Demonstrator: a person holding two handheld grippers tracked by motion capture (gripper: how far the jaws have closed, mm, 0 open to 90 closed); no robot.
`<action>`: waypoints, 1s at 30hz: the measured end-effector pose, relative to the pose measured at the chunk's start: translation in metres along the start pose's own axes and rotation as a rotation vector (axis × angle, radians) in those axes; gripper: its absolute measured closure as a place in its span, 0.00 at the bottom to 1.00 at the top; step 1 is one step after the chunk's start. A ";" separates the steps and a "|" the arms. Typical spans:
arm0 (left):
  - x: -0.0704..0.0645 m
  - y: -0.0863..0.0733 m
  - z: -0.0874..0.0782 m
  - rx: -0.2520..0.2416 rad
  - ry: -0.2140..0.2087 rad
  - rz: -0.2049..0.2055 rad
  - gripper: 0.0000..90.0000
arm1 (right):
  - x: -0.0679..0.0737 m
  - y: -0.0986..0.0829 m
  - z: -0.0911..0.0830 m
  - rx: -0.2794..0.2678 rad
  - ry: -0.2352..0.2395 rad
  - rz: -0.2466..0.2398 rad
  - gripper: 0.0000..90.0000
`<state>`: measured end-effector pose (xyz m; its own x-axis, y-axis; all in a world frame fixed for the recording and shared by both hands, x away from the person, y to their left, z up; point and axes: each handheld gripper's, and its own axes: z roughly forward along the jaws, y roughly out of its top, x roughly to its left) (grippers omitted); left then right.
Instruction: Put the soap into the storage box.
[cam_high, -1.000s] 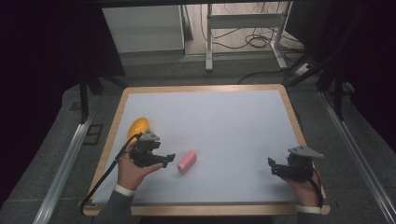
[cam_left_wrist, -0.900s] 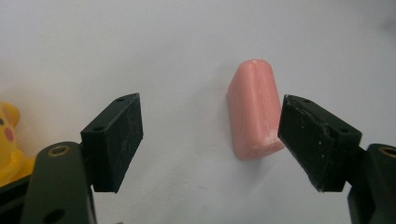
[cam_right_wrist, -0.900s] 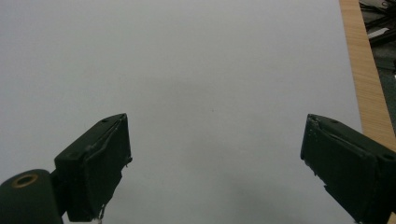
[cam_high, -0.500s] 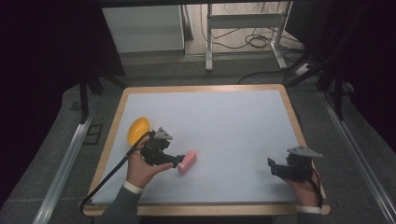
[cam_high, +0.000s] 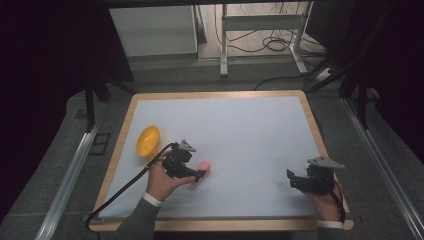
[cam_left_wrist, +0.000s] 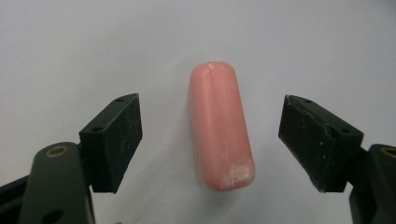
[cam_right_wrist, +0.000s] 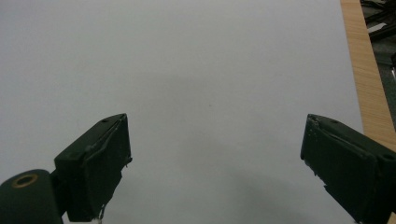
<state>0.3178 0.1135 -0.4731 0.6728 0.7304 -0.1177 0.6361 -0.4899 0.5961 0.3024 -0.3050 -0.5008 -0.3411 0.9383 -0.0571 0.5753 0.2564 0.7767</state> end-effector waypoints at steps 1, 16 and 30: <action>0.000 0.000 0.002 0.004 -0.001 -0.002 0.25 | 0.000 0.000 0.000 0.001 0.001 -0.003 0.09; -0.006 0.006 0.028 0.090 0.011 0.001 0.30 | 0.001 0.001 -0.001 -0.008 -0.003 0.000 0.09; -0.007 0.002 0.043 0.117 0.035 -0.011 0.50 | 0.001 0.001 -0.002 -0.017 -0.008 -0.002 0.09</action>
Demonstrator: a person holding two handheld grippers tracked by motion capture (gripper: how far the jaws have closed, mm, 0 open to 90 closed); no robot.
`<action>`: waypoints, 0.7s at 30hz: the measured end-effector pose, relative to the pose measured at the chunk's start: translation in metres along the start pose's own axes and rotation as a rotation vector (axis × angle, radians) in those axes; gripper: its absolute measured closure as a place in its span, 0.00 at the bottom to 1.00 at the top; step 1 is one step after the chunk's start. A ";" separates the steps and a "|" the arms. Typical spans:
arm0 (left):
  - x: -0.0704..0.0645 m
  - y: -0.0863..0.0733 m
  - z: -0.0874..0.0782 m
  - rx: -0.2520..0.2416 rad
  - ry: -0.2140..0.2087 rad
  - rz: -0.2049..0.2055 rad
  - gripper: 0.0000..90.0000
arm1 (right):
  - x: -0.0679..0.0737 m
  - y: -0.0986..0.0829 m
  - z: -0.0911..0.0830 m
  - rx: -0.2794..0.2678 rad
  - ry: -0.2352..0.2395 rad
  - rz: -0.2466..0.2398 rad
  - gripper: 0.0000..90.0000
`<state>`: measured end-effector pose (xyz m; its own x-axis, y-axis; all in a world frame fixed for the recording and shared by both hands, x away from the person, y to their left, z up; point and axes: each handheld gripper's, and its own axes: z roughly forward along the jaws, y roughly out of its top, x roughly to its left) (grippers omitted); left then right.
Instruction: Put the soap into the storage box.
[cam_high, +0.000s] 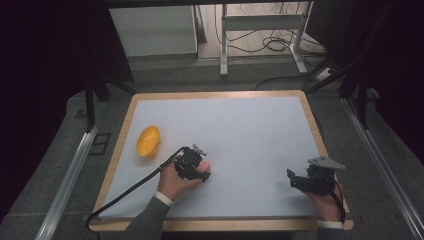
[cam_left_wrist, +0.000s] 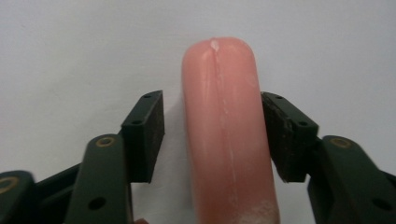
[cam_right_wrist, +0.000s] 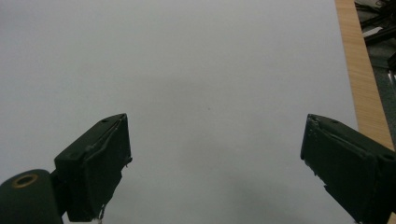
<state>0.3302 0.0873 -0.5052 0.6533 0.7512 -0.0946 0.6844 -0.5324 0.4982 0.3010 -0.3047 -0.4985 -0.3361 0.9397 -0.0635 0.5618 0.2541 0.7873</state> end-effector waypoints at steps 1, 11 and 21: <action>-0.001 -0.001 0.002 0.000 -0.002 0.000 0.54 | 0.000 0.000 -0.001 -0.001 0.002 0.000 0.09; 0.001 -0.004 0.000 -0.012 0.003 -0.019 0.67 | 0.000 0.001 -0.001 0.002 0.000 0.001 0.09; 0.008 -0.005 -0.018 -0.070 0.010 -0.017 0.67 | -0.001 0.000 -0.001 0.001 -0.004 0.004 0.09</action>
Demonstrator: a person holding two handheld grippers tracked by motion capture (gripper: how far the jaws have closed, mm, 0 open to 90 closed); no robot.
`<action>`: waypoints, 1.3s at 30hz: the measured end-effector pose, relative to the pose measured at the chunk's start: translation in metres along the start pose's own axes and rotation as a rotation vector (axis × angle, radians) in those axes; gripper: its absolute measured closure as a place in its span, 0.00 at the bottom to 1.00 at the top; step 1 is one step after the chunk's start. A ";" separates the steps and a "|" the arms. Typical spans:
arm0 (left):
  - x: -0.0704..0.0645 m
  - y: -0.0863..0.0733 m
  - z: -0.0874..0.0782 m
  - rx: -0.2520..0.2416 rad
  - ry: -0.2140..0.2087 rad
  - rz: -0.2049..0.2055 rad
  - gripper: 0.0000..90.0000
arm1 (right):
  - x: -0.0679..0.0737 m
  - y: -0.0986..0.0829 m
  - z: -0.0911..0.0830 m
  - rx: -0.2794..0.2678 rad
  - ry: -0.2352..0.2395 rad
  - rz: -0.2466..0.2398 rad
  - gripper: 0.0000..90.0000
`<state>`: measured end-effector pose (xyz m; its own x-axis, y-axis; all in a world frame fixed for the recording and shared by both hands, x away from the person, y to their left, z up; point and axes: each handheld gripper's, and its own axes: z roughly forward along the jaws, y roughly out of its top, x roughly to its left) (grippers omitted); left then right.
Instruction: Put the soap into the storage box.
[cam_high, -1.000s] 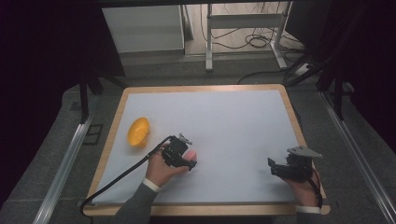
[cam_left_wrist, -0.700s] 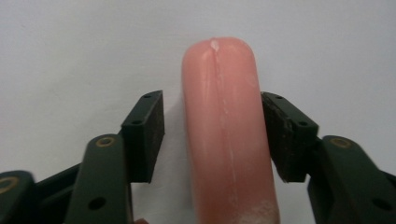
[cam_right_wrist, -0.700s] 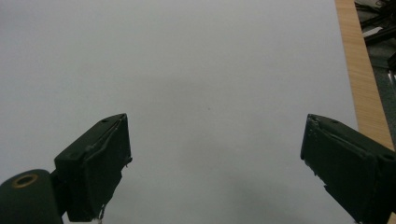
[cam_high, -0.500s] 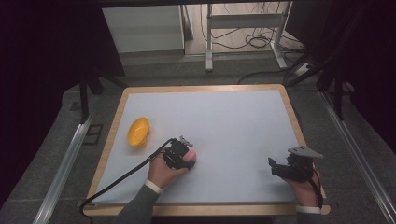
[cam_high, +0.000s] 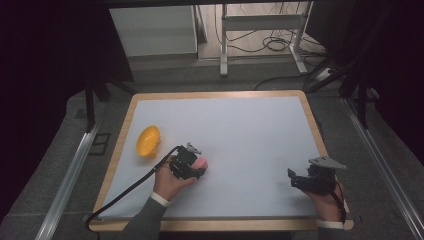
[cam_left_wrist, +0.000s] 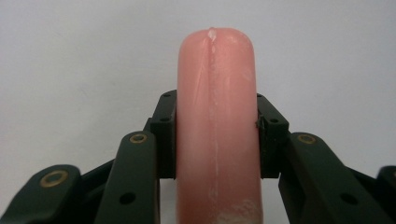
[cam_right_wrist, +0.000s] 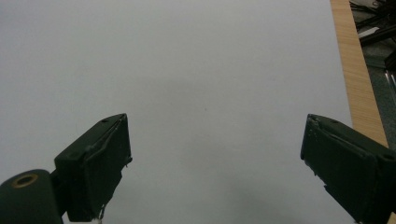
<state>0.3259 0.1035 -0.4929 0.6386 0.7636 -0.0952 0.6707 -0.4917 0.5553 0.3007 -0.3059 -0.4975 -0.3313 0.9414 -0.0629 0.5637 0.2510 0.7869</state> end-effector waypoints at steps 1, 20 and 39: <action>0.001 0.000 -0.002 -0.008 0.001 -0.001 0.67 | 0.000 0.000 0.000 0.000 0.000 -0.001 0.09; 0.018 -0.001 -0.027 -0.067 0.032 -0.031 0.67 | 0.001 -0.001 0.001 0.005 0.001 -0.002 0.09; 0.031 -0.003 -0.043 -0.107 0.052 -0.057 0.67 | 0.000 -0.001 0.001 0.002 0.001 0.001 0.09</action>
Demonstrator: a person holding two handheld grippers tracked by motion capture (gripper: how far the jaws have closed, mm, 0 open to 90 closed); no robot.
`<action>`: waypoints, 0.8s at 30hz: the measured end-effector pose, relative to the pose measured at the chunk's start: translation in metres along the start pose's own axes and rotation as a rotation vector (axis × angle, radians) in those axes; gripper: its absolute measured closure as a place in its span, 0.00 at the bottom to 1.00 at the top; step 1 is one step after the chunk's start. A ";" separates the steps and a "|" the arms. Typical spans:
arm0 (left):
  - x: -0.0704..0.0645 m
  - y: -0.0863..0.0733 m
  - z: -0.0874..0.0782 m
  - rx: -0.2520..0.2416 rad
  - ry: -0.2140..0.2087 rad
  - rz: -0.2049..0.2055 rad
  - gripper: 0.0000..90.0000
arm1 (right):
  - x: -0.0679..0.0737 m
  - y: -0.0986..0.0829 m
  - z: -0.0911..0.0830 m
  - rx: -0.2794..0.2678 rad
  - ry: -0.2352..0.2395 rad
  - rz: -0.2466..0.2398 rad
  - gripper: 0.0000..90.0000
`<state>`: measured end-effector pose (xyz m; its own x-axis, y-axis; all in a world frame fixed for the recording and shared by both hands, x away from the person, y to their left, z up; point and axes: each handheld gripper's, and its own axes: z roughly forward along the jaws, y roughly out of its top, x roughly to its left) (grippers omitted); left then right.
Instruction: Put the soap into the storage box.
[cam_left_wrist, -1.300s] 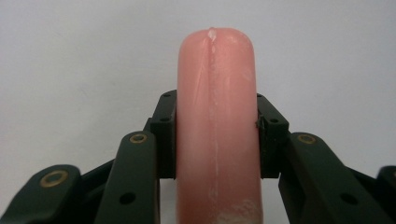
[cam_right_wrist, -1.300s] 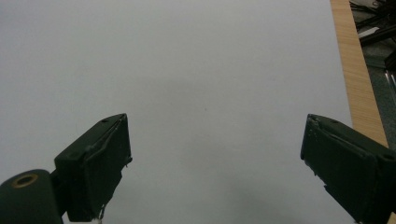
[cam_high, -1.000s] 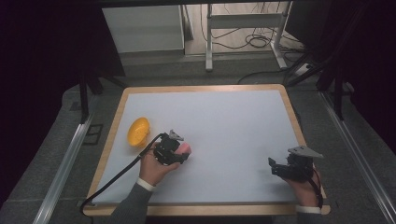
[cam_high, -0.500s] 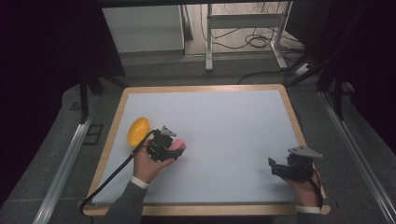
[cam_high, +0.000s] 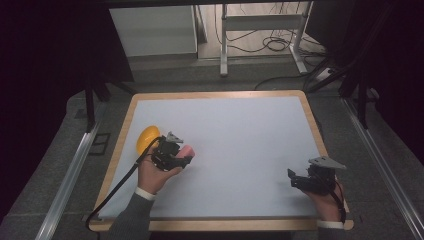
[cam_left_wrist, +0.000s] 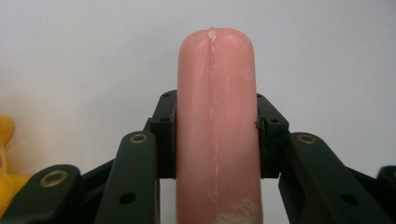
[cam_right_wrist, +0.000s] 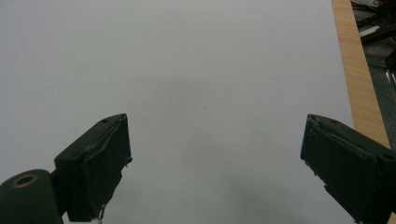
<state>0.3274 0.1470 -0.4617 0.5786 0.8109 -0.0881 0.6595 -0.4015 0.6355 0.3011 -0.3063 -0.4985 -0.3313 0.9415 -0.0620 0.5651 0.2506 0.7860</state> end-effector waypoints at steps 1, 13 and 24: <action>0.001 0.000 -0.001 0.000 0.002 0.000 0.67 | 0.000 0.000 0.000 -0.001 0.000 -0.001 0.09; 0.013 -0.001 -0.010 -0.015 0.024 -0.019 0.67 | 0.001 0.000 -0.001 -0.007 -0.002 -0.008 0.09; 0.024 0.001 -0.014 -0.014 0.043 -0.031 0.67 | 0.000 0.000 0.000 -0.005 -0.005 -0.006 0.09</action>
<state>0.3354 0.1722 -0.4518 0.5364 0.8406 -0.0747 0.6696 -0.3701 0.6439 0.3006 -0.3062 -0.4983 -0.3312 0.9410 -0.0696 0.5592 0.2552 0.7888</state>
